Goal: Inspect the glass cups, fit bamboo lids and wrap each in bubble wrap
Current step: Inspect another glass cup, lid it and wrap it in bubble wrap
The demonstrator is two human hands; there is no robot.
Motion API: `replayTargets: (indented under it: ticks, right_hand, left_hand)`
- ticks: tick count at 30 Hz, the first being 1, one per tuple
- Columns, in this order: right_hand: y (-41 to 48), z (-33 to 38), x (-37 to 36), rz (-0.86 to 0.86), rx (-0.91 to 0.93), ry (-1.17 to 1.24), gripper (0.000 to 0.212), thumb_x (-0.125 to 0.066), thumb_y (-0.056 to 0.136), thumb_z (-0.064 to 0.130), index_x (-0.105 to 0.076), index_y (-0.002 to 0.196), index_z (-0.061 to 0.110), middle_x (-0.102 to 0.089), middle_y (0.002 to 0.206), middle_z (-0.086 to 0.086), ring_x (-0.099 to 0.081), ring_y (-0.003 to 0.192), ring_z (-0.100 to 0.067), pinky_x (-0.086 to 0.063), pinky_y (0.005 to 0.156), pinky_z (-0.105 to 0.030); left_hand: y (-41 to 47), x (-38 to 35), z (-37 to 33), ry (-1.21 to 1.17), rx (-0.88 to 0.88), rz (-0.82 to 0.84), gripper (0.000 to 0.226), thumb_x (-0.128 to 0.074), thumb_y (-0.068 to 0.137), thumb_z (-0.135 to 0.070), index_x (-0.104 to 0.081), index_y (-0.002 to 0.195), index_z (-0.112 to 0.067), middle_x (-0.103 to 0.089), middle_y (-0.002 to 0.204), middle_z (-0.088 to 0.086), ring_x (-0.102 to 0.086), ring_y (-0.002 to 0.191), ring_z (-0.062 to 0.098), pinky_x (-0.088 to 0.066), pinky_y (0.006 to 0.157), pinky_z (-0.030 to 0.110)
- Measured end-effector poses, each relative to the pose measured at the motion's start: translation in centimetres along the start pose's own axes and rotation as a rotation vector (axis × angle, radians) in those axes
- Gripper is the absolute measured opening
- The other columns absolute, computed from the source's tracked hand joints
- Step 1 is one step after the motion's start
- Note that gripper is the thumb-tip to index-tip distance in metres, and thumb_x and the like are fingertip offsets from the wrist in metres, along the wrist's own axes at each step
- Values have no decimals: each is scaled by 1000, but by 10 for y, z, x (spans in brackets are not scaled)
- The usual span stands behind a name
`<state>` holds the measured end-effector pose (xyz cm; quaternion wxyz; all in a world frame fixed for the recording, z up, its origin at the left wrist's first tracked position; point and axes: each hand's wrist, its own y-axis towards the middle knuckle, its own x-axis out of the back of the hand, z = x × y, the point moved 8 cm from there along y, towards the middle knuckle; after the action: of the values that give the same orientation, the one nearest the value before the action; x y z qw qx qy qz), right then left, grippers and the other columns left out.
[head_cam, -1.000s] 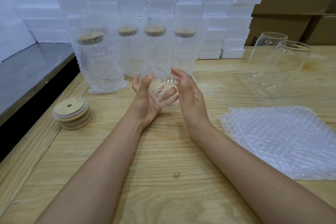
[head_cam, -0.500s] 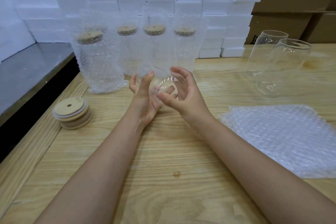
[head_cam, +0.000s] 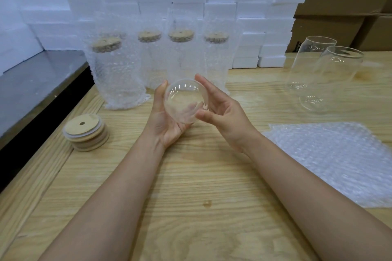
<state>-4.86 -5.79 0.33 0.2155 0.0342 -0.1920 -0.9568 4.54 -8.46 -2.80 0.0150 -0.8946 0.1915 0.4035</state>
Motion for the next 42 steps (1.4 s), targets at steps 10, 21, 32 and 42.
replayTargets:
  ticks: [10, 21, 32, 42]
  right_hand:
    - [3, -4, 14, -289, -2, 176, 33, -73, 77, 31, -64, 106, 19, -66, 112, 6, -59, 114, -12, -42, 105, -32]
    - [-4, 9, -9, -350, 71, -160, 69, -80, 63, 24, -45, 122, 23, -52, 128, -6, -49, 124, -19, -39, 108, -39]
    - [-6, 20, -3, -487, 113, -177, 36, -59, 82, 37, -50, 112, 19, -58, 114, -1, -57, 109, -15, -46, 98, -37]
    - [4, 32, 11, -518, 112, -241, 24, -32, 105, 24, -53, 95, 16, -59, 96, 4, -56, 94, -5, -37, 81, -5]
  left_hand:
    - [0, -3, 5, 18, 29, -64, 93, -92, 40, -49, -65, 115, -2, -62, 122, 22, -63, 109, 33, -54, 93, 41]
    - [-2, -2, 10, -39, 14, -153, 88, -70, 67, -56, -49, 133, -2, -57, 125, 21, -67, 103, 32, -58, 79, 38]
    - [2, -9, 12, 35, 26, -14, 60, -38, 90, -55, -77, 96, -9, -72, 102, 11, -70, 95, 20, -57, 81, 32]
    - [4, -7, 20, 142, 143, -50, 66, -43, 83, -67, -55, 123, -17, -72, 99, 4, -72, 78, 17, -58, 59, 25]
